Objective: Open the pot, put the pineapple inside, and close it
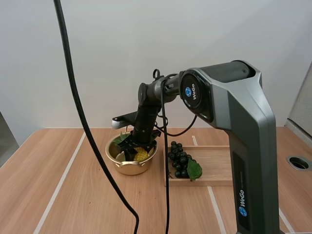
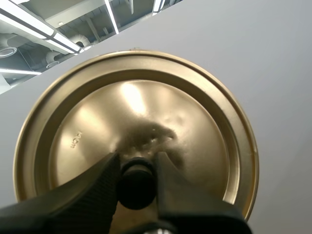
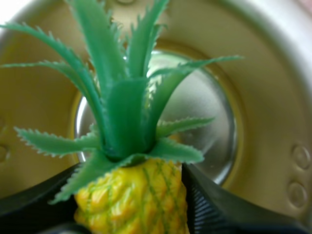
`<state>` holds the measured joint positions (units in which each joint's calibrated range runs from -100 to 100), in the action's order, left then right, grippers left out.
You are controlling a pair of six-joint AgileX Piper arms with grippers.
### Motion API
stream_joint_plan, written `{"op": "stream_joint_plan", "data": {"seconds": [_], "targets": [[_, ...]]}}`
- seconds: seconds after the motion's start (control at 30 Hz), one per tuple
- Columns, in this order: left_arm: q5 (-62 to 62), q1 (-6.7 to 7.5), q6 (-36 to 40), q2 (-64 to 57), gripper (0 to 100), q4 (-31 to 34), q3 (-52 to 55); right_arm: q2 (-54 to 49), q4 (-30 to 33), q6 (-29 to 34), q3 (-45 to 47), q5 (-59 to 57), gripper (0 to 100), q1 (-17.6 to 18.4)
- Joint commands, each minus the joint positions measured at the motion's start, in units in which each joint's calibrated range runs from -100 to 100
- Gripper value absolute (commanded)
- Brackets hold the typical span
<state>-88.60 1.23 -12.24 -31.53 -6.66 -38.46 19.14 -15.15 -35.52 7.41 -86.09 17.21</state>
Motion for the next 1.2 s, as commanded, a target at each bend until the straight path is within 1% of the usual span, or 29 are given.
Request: {"op": "stream_joint_plan", "data": {"seconds": [0.0, 0.17, 0.2, 0.33, 0.43, 0.53, 0.63, 0.67, 1.0, 1.17], "targets": [[1.18, 0.01, 0.16, -0.21, 0, -0.36, -0.35, 0.05, 3.02, 0.83, 0.23, -0.63, 0, -0.19], [1.18, 0.01, 0.16, -0.21, 0, -0.36, -0.35, 0.05, 3.30, 0.84, 0.23, -1.65, 0, -0.19], [1.18, 0.01, 0.16, -0.21, 0, -0.36, -0.35, 0.05, 3.40, 0.84, 0.23, -1.65, 2, -0.19], [1.18, 0.01, 0.16, -0.21, 0, -0.36, -0.35, 0.05, 3.40, 0.51, 0.23, -2.38, 20, -0.19], [1.18, 0.01, 0.16, -0.21, 0, -0.36, -0.35, 0.05, 3.40, 0.29, 0.23, -2.97, 40, -0.19], [1.18, 0.01, 0.16, -0.21, 0, -0.36, -0.35, 0.05, 3.40, 0.14, 0.23, -4.48, 65, -0.19], [1.18, 0.01, 0.16, -0.21, 0, -0.36, -0.35, 0.05, 3.40, 0.14, 0.23, -5.01, 96, -0.19], [1.18, 0.01, 0.16, -0.21, 0, -0.36, -0.35, 0.05, 3.40, 0.14, 0.23, -5.01, 100, -0.19], [1.18, 0.01, 0.16, -0.21, 0, -0.36, -0.35, -0.06, 3.40, -0.30, 0.08, -5.01, 100, -0.19], [0.91, 0.01, 0.16, -0.21, 0, -0.36, -0.35, -0.64, 3.40, -0.30, -1.94, -5.24, 100, -0.19]]}}
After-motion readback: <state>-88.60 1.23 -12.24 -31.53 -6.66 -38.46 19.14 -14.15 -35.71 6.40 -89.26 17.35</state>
